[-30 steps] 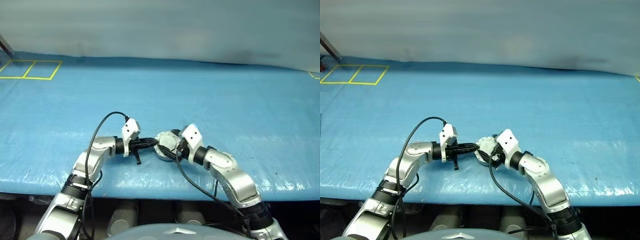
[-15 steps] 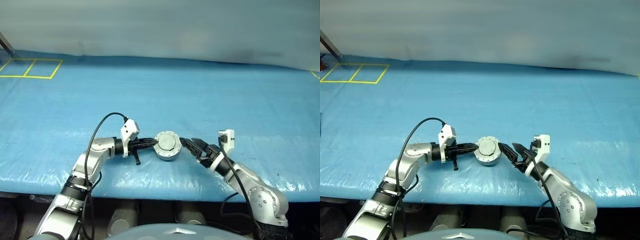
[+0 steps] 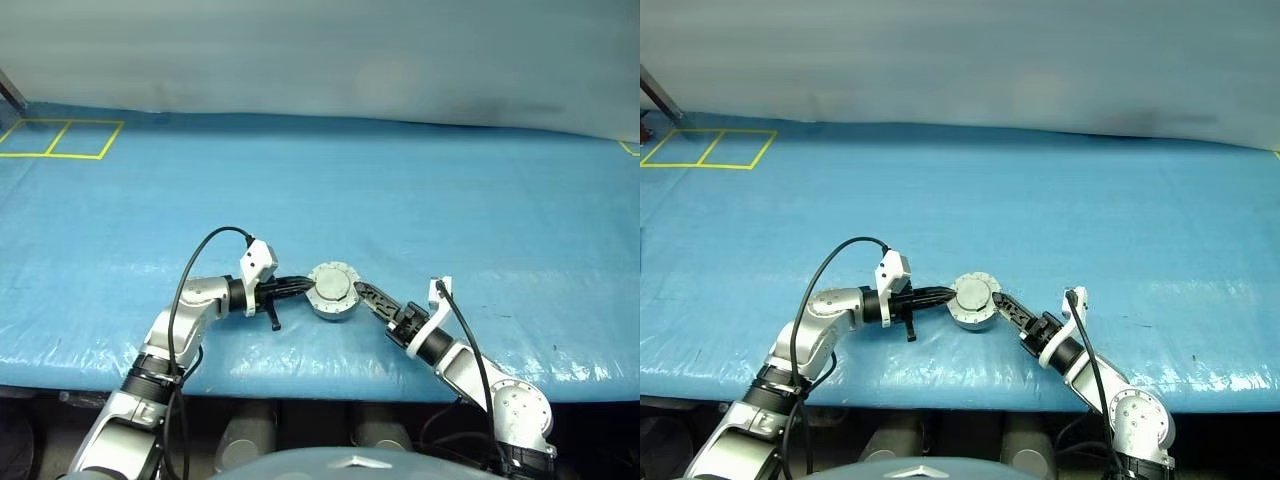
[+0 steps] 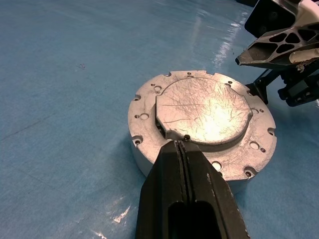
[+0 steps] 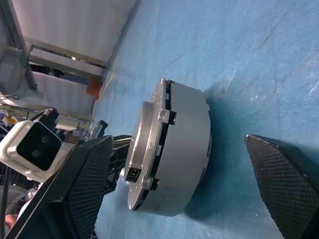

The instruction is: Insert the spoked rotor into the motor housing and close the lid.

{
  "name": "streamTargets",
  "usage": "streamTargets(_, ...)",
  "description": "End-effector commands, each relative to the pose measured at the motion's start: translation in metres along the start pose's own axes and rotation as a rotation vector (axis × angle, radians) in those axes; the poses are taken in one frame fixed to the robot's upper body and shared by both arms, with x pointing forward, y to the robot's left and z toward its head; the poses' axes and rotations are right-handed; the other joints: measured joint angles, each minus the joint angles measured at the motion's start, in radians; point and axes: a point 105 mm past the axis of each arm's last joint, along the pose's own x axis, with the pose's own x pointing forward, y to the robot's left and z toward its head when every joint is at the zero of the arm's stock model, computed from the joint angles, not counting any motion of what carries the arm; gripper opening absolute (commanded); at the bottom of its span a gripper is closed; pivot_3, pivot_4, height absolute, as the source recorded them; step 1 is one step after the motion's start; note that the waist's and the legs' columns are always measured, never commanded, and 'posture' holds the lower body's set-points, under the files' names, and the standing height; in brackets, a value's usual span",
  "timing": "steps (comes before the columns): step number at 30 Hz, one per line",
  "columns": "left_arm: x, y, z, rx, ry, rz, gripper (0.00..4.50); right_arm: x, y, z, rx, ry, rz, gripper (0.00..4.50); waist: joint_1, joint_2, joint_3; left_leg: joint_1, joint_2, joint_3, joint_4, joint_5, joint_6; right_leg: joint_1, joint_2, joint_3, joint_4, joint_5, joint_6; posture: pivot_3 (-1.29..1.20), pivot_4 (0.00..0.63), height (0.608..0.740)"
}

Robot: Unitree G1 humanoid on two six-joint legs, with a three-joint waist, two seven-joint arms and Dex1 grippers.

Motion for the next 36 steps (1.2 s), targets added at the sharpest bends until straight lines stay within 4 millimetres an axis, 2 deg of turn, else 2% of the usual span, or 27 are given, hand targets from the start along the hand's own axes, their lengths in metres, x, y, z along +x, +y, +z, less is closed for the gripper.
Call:
streamTargets(1, 0.001, -0.003, -0.017, -0.024, 0.063, 0.005, 0.00, 0.005, 0.001, -0.014, 0.043, 0.046, 0.011, 3.84, 0.000, 0.000, 0.000, 0.000, 0.000, 0.000, 0.000, 0.000, 0.000, 0.000, 0.000, 0.000, 0.000, 0.000, 0.000, 0.00, 0.150, 0.740)
streamTargets(6, 0.001, -0.002, -0.017, -0.021, 0.062, 0.011, 0.00, 0.005, -0.001, -0.015, 0.047, 0.051, 0.003, 2.24, 0.000, 0.000, 0.000, -0.001, 0.000, 0.000, 0.000, 0.000, 0.000, -0.001, 0.000, 0.000, 0.000, 0.000, 0.000, 0.00, 0.150, 0.740)
streamTargets(9, 0.001, -0.002, -0.018, -0.020, 0.065, 0.014, 0.00, 0.005, 0.001, -0.015, 0.051, 0.053, 0.016, 1.85, 0.000, 0.001, 0.000, 0.000, 0.000, 0.000, 0.000, 0.000, 0.000, 0.000, 0.000, 0.000, 0.000, 0.000, 0.000, 0.00, 0.150, 0.740)
streamTargets(11, 0.001, -0.002, -0.018, -0.022, 0.066, 0.016, 0.00, 0.005, -0.001, -0.015, 0.052, 0.055, 0.007, 1.35, 0.000, 0.001, -0.001, 0.000, 0.000, 0.000, 0.000, 0.000, 0.000, 0.000, 0.000, 0.000, 0.000, 0.000, 0.000, 0.00, 0.150, 0.740)
streamTargets(20, 0.000, 0.000, -0.016, -0.041, 0.038, 0.046, 0.00, 0.009, 0.004, -0.018, 0.053, 0.065, 0.030, 1.32, -0.001, 0.002, -0.001, 0.000, 0.000, 0.000, 0.000, 0.000, 0.000, 0.000, 0.000, 0.000, 0.000, 0.000, 0.000, 0.00, 0.150, 0.740)
streamTargets(23, -0.004, 0.013, 0.011, -0.157, -0.187, 0.131, 0.00, 0.011, 0.026, -0.007, 0.128, -0.010, 0.159, 1.32, -0.002, 0.002, 0.000, 0.000, 0.000, 0.000, 0.000, 0.000, 0.000, -0.001, 0.000, 0.000, 0.000, 0.000, 0.000, 0.00, 0.150, 0.740)
streamTargets(25, -0.016, 0.027, 0.033, -0.282, -0.383, 0.209, 0.00, 0.014, 0.039, 0.005, 0.171, -0.076, 0.233, 1.32, -0.002, 0.001, 0.003, -0.004, 0.001, -0.001, 0.000, 0.000, 0.000, -0.004, -0.001, 0.000, 0.001, 0.000, 0.000, 0.00, 0.150, 0.740)
streamTargets(27, -0.026, 0.034, 0.041, -0.369, -0.492, 0.240, 0.00, 0.017, 0.049, 0.016, 0.212, -0.132, 0.286, 1.32, -0.011, 0.001, 0.004, -0.009, 0.000, -0.001, 0.001, 0.001, 0.001, -0.011, 0.000, 0.000, 0.002, 0.001, 0.002, 0.00, 0.150, 0.740)
streamTargets(30, -0.039, 0.039, 0.043, -0.496, -0.619, 0.258, 0.00, 0.023, 0.065, 0.031, 0.255, -0.210, 0.372, 1.32, -0.016, 0.002, 0.004, -0.009, -0.002, 0.001, 0.000, 0.001, 0.001, -0.012, 0.001, 0.000, 0.002, 0.004, 0.007, 0.00, 0.150, 0.740)
streamTargets(33, -0.047, 0.042, 0.036, -0.574, -0.672, 0.288, 0.61, 0.029, 0.077, 0.040, 0.263, -0.250, 0.410, 1.32, -0.016, 0.002, 0.004, -0.009, -0.002, 0.001, 0.000, 0.000, 0.001, -0.012, 0.002, 0.000, 0.001, 0.004, 0.007, 0.00, 0.150, 0.740)
streamTargets(36, -0.052, 0.036, 0.036, -0.657, -0.754, 0.256, 1.55, 0.034, 0.087, 0.049, 0.264, -0.286, 0.427, 1.32, -0.016, 0.002, 0.005, -0.009, -0.003, 0.001, 0.000, 0.000, 0.001, -0.011, 0.002, 0.000, 0.001, 0.005, 0.007, 0.00, 0.150, 0.740)
